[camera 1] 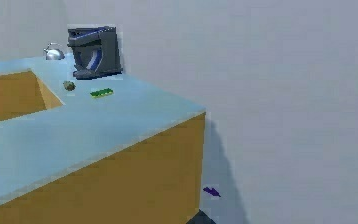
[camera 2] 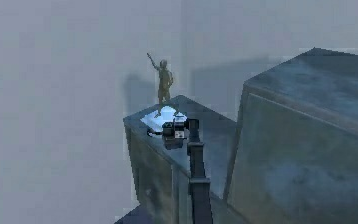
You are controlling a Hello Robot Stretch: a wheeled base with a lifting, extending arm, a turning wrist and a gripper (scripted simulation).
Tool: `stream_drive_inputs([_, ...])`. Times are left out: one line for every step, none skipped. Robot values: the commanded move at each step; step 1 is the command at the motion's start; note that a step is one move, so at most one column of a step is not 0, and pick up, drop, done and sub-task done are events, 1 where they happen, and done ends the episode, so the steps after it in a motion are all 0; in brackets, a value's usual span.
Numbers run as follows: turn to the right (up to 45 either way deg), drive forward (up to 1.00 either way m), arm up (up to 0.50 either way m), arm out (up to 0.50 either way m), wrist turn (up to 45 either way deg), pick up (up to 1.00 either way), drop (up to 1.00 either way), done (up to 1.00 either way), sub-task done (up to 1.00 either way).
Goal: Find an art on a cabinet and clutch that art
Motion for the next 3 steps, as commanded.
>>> stream_drive_inputs([0.0,0.0,0.0,0.0,0.0,1.0,0.0,0.0,0.0])
stream_drive_inputs([0.0,0.0,0.1,0.0,0.0,0.0,0.0,0.0,0.0])
stream_drive_inputs([0.0,0.0,0.0,0.0,0.0,0.0,0.0,1.0,0.0])
